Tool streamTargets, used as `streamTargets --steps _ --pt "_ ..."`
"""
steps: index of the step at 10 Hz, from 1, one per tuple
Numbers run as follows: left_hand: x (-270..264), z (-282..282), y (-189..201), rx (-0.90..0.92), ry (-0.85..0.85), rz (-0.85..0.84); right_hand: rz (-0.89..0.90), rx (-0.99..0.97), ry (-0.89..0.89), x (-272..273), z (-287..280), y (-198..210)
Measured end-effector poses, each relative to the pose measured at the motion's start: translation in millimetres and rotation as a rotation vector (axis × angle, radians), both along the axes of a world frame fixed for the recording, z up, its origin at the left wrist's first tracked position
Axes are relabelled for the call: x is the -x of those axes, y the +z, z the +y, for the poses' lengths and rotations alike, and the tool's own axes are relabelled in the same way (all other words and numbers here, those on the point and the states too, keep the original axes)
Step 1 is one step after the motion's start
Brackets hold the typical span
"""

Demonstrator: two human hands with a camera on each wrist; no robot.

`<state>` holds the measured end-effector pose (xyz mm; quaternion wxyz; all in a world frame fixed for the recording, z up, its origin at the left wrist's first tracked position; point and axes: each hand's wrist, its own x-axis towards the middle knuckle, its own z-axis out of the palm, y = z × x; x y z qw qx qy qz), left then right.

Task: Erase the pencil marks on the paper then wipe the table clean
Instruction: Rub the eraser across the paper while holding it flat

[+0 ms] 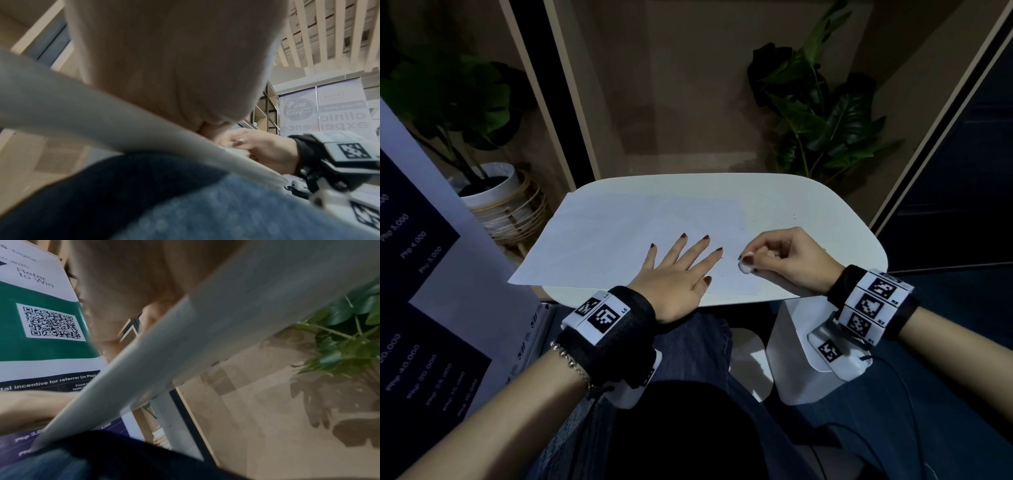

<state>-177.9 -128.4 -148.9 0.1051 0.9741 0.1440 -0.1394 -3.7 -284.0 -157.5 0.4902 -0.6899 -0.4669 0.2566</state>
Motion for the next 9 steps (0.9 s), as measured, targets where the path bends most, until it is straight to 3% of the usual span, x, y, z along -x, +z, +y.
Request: streamTargets --steps 2,3,4,5,6,7,8,9 --pt "0.5 -0.2 0.8 -0.002 0.002 0.003 -0.068 0.105 0.104 1.0 0.1 3.1" --pt "0.2 -0.1 0.7 -0.004 0.0 0.004 -0.06 0.003 -0.009 5.5 2.8 -0.6" --pt "0.9 -0.7 0.5 -0.006 0.003 0.003 -0.082 0.124 0.136 3.9 -0.1 5.3" --pt "0.9 -0.7 0.8 -0.005 0.003 0.004 -0.002 0.041 0.044 6.1 0.6 4.7" --pt "0.5 -0.5 0.9 -0.005 0.002 0.006 -0.041 0.018 0.012 8.4 3.0 1.6" --pt "0.8 -0.6 0.4 -0.002 0.004 0.003 -0.034 0.125 0.145 4.4 -0.6 8.1" --pt "0.4 0.1 0.4 -0.002 0.004 0.003 0.029 0.011 0.029 8.6 1.4 5.0" --pt "0.3 -0.5 0.5 -0.001 0.006 0.005 -0.035 0.053 0.064 6.8 1.4 3.5"
